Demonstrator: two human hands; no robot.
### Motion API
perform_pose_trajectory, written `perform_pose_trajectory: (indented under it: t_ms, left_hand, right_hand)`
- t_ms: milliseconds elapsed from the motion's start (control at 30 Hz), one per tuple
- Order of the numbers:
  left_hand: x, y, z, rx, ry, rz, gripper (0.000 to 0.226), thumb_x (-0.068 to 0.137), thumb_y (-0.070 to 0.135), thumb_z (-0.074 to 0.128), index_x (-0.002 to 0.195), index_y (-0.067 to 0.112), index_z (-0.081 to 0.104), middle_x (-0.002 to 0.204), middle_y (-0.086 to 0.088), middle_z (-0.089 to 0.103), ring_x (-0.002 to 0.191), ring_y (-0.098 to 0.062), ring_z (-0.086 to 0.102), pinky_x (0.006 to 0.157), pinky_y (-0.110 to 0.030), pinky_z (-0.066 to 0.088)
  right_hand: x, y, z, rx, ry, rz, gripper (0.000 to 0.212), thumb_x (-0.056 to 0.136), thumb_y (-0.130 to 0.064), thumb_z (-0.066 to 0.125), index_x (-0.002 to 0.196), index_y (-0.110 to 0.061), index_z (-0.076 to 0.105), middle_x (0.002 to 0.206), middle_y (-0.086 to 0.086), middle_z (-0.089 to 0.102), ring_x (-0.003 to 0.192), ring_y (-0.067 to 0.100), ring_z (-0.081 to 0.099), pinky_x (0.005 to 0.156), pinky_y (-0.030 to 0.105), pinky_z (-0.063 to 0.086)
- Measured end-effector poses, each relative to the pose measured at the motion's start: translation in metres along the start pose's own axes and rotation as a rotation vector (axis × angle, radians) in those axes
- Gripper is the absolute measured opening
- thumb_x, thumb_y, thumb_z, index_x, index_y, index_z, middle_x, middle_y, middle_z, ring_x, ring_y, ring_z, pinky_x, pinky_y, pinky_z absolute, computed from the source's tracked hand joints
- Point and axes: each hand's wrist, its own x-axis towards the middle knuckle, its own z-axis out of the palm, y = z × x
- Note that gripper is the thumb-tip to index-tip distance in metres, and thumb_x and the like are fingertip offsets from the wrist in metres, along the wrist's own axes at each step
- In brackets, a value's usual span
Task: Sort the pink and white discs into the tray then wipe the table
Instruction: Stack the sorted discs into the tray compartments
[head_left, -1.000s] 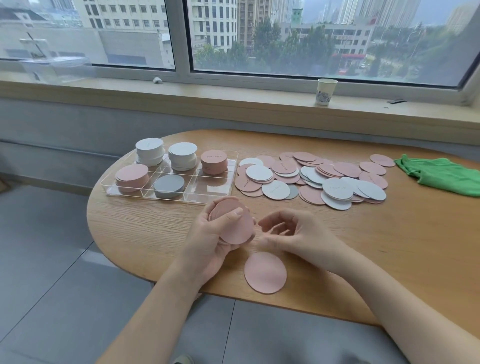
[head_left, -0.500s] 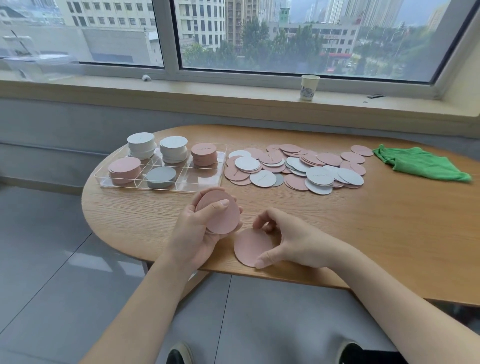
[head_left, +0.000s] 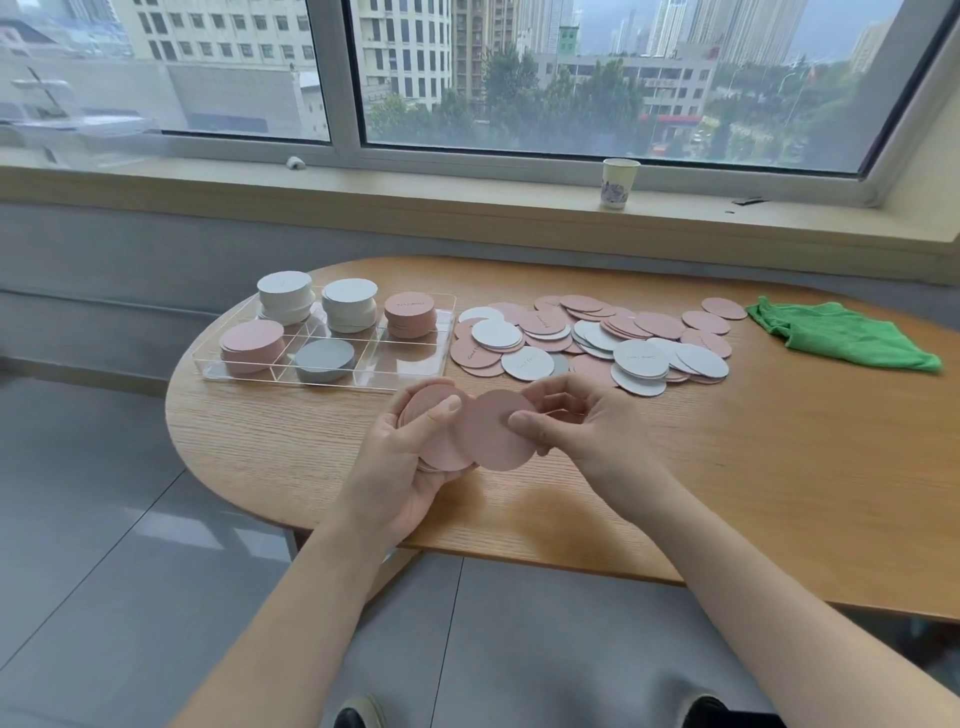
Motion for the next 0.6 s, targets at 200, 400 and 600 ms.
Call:
perform_pose_trajectory:
  t_ms: [200,400,600]
  left_hand:
    - [-0.001,0.002,-0.001,-0.002,-0.053,-0.019,0.050,0.075,0.025,0.084,0.119,0.015,0.063,0.112,-0.016,0.070,0.098,-0.029,0.072,0.076,-0.049,0.062]
    - [-0.002,0.004,-0.002,-0.029,-0.128,-0.034,0.049,0.079,0.000,0.074,0.124,0.013,0.061,0.105,-0.019,0.072,0.096,-0.032,0.074,0.078,-0.049,0.061]
    - [-0.001,0.004,-0.006,-0.080,-0.139,-0.062,0.050,0.084,0.002,0.072,0.131,0.013,0.059,0.117,-0.018,0.068,0.105,-0.034,0.070,0.084,-0.054,0.060]
  right_hand:
    - [0.008,0.009,0.034,-0.088,0.039,-0.025,0.021,0.075,-0.018,0.089,0.088,-0.014,0.072,0.075,0.002,0.070,0.064,0.008,0.059,0.064,0.024,0.051]
    - [0.012,0.016,0.038,-0.097,0.029,-0.037,0.023,0.076,-0.028,0.088,0.088,-0.016,0.073,0.073,-0.005,0.065,0.068,0.007,0.056,0.066,0.024,0.049]
    - [0.019,0.006,0.027,-0.093,-0.092,0.035,0.022,0.086,-0.033,0.079,0.105,-0.023,0.076,0.095,0.002,0.076,0.081,0.008,0.067,0.069,0.019,0.049]
